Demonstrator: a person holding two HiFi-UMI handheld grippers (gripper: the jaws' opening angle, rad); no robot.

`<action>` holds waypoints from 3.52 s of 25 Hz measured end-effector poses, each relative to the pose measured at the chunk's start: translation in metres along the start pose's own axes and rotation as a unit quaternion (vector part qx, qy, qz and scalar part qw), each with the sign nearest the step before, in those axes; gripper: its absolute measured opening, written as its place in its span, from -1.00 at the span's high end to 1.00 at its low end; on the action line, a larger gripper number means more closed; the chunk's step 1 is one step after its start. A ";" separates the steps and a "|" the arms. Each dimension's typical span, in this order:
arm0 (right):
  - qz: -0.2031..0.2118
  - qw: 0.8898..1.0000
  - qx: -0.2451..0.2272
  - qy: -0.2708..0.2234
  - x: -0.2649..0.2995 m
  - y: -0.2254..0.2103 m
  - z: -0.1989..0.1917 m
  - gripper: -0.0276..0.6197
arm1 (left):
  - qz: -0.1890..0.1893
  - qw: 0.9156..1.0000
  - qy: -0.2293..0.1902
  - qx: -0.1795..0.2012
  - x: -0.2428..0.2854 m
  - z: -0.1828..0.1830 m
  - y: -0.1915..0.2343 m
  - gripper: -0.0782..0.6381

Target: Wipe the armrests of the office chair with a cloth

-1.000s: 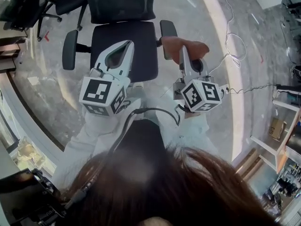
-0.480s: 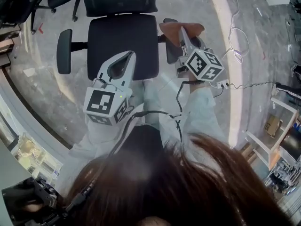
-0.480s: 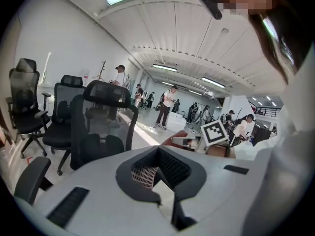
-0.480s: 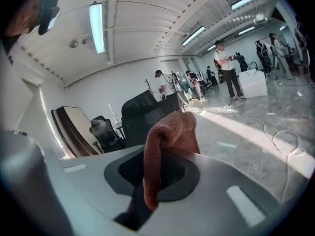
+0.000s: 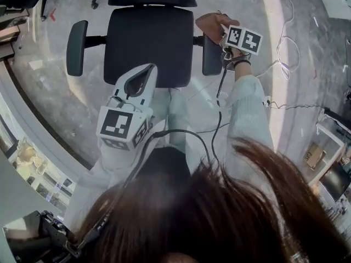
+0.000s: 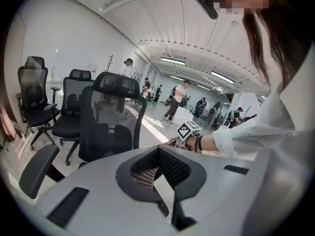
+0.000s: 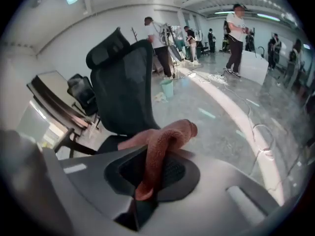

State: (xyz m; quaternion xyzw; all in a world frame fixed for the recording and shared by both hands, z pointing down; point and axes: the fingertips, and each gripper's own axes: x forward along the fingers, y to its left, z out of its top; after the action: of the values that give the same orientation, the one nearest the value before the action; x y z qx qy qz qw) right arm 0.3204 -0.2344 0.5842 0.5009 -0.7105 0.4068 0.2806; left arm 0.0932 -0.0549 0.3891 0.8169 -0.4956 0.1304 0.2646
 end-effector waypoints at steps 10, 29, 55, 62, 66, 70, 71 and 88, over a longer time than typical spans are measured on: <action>-0.007 0.986 -0.142 0.091 -0.037 0.000 -0.074 0.80 | -0.027 1.000 0.000 -0.006 0.016 0.001 -0.027 0.77; 0.018 0.981 -0.181 0.067 -0.102 0.026 -0.161 0.80 | -0.079 0.997 0.011 0.012 0.038 0.009 -0.070 0.77; -0.044 0.982 -0.175 0.056 -0.014 -0.032 -0.030 0.80 | -0.023 1.000 0.012 -0.014 0.034 0.003 -0.035 0.77; 0.006 0.987 -0.149 0.065 -0.047 -0.017 -0.081 0.80 | -0.041 0.999 0.008 -0.003 0.031 0.005 -0.043 0.77; 0.024 0.986 -0.151 0.070 -0.075 -0.006 -0.120 0.80 | -0.053 0.999 0.008 0.003 0.033 0.006 -0.051 0.77; 0.035 0.987 -0.140 0.065 -0.099 0.008 -0.155 0.80 | -0.061 0.998 0.009 0.007 0.036 0.009 -0.056 0.77; 0.036 0.988 -0.134 0.063 -0.104 0.011 -0.162 0.80 | -0.063 0.998 0.010 0.009 0.037 0.009 -0.057 0.77; 0.022 0.989 -0.136 0.055 -0.082 0.011 -0.131 0.80 | -0.055 0.998 0.022 0.002 0.032 -0.002 -0.053 0.77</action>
State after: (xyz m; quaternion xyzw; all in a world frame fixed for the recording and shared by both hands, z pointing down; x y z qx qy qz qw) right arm 0.3365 -0.0807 0.5821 0.4194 -0.7537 0.3396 0.3752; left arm 0.1553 -0.0581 0.3893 0.8407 -0.4434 0.1345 0.2802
